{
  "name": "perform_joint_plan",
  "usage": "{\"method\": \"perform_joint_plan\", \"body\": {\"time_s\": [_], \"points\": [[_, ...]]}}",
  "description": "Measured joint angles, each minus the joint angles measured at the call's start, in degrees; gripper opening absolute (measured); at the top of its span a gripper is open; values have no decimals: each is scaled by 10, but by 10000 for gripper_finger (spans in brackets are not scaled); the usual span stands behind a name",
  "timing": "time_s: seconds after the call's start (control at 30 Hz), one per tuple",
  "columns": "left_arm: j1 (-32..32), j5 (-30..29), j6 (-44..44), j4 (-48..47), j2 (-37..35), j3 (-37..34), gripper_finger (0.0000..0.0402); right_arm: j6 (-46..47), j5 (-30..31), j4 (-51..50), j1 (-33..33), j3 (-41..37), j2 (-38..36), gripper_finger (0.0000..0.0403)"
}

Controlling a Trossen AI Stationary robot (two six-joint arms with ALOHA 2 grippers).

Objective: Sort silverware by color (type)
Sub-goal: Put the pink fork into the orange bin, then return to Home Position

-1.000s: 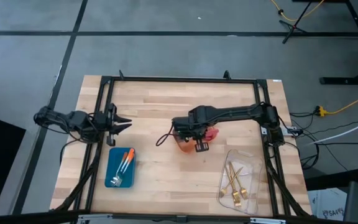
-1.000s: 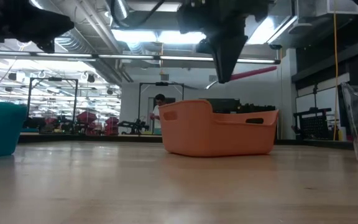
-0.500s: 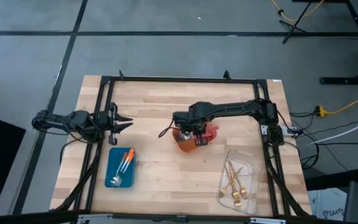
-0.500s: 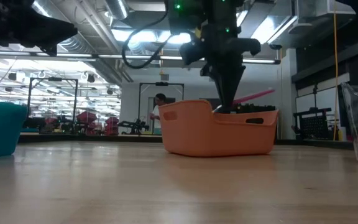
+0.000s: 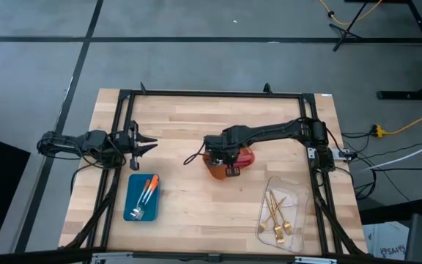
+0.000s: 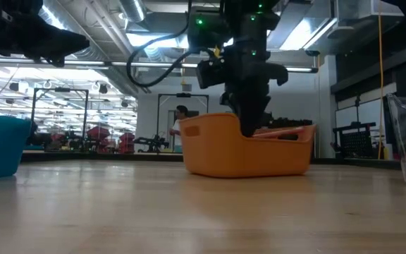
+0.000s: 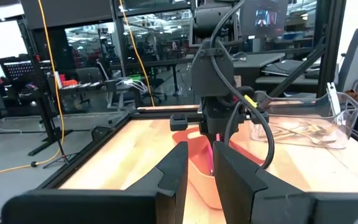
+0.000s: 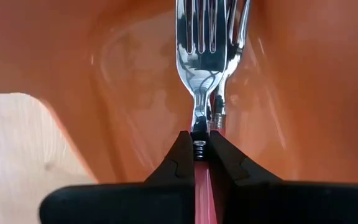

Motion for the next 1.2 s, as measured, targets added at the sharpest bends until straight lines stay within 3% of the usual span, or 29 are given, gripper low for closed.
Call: {"method": "perform_joint_plan", "body": {"time_s": [0.57,0.93,1.2], "points": [[0,0,-4,0,0,0,70,-1,20,53,0,-16,0,7],[0,0,-4,0,0,0,70,-1,20,53,0,-16,0,79],[0,0,-4,0,0,0,70,-1,20,52,0,-16,0,85]]}}
